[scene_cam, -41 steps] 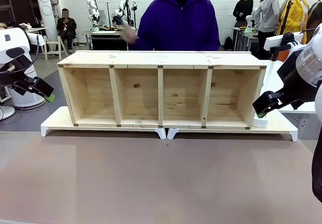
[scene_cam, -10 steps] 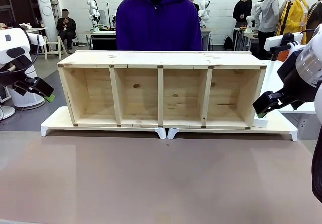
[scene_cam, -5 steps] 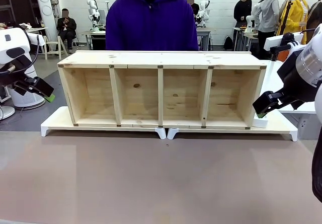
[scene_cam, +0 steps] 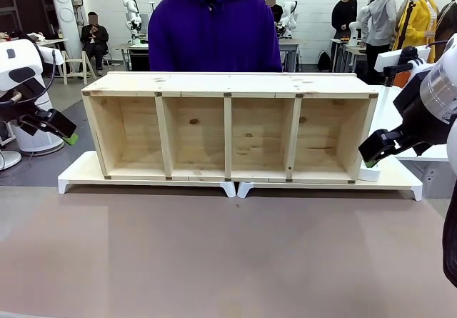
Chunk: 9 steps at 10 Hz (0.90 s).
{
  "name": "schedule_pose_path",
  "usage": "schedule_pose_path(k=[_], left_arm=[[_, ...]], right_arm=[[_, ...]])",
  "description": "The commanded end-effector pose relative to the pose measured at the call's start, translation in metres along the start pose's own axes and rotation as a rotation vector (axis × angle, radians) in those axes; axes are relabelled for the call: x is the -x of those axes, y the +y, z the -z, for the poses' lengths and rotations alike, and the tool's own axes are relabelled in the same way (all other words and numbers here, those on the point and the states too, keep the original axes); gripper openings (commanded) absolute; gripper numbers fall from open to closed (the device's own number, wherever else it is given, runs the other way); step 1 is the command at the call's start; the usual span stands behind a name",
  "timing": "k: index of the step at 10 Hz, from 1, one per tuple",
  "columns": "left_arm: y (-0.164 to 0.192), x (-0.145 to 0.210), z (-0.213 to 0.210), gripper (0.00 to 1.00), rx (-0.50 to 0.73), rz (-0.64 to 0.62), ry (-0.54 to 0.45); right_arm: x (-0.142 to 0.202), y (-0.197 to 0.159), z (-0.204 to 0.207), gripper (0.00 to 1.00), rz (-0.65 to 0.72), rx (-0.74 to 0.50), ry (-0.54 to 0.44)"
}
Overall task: Perform cable management.
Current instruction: When the cord part of the Power Cable appears at the lower middle area of the table and stops, grasp the cord part of the Power Cable.
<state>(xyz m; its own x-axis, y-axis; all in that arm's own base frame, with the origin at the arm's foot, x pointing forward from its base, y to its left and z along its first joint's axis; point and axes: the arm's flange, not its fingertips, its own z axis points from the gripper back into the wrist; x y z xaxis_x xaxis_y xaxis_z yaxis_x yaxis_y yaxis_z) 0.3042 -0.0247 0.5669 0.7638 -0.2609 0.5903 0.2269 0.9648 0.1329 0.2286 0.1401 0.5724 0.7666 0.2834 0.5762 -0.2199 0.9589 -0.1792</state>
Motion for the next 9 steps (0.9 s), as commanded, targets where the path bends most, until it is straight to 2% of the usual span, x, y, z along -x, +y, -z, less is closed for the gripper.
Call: schedule_pose_path(k=[1, 9], left_arm=[[-0.0002, -0.0001, 0.0010, 1.00, -0.004, -0.011, 0.003], [-0.0002, -0.0001, 0.0010, 1.00, -0.004, -0.011, 0.003]], right_arm=[[-0.0004, 0.0002, -0.0002, 1.00, -0.001, 0.001, -0.003], [-0.0004, 0.0002, -0.0002, 1.00, -0.001, 0.001, -0.003]])
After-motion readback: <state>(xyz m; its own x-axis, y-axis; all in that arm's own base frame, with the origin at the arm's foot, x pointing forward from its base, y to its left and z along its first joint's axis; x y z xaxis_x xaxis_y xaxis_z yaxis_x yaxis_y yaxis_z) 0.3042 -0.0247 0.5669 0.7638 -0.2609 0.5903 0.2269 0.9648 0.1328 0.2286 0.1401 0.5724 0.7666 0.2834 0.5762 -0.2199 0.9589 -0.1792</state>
